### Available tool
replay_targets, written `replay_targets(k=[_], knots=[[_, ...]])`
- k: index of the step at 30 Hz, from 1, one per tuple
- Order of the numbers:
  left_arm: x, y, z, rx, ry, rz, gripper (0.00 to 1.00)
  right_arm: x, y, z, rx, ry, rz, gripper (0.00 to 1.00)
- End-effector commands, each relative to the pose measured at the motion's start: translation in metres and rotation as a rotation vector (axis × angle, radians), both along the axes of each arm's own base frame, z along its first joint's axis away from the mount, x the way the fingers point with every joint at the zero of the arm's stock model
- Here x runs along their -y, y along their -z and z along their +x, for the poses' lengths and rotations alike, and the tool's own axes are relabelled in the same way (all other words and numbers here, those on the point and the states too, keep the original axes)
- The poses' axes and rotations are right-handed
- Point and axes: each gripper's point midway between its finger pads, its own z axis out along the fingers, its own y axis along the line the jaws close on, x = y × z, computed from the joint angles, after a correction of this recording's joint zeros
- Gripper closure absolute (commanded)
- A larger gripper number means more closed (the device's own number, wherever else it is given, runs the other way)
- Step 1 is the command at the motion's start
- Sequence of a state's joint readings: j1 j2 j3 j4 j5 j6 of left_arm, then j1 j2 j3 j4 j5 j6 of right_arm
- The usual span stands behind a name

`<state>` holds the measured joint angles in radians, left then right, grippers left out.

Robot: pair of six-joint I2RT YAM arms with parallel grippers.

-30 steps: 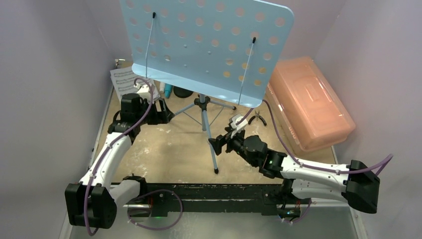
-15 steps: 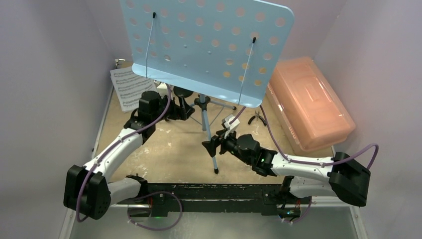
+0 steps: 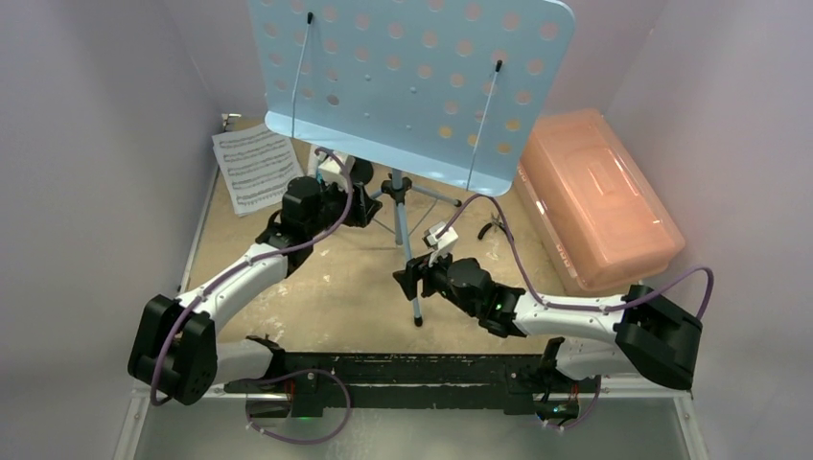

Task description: Pack up the instrument practice props

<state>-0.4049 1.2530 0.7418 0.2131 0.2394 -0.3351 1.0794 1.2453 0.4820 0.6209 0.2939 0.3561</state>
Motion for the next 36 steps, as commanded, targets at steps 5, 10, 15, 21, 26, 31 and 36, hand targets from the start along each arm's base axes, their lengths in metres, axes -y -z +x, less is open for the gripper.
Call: replay_targets(k=[5,10,15,21,26,31,36], knots=[[0.009,0.019,-0.009,0.006,-0.006,0.088,0.64,0.02,0.004,0.03,-0.004,0.156,-0.049,0.35],[0.018,0.023,-0.033,-0.02,0.009,0.087,0.74,0.039,0.009,0.048,0.001,0.238,-0.082,0.36],[0.015,0.019,-0.056,-0.026,0.0,0.08,0.79,0.061,0.008,0.073,-0.01,0.323,-0.08,0.37],[0.013,0.015,-0.079,-0.029,0.012,0.043,0.81,0.065,-0.007,0.102,0.022,0.362,-0.051,0.36],[0.0,0.018,-0.081,-0.034,-0.051,0.046,0.71,0.051,-0.023,0.107,0.06,0.313,-0.027,0.36],[-0.029,0.018,-0.075,-0.05,-0.223,0.068,0.5,0.062,-0.048,0.097,0.106,0.312,0.001,0.33],[-0.049,0.002,-0.073,-0.077,-0.337,0.099,0.31,0.074,-0.108,0.082,0.239,0.336,0.085,0.29]])
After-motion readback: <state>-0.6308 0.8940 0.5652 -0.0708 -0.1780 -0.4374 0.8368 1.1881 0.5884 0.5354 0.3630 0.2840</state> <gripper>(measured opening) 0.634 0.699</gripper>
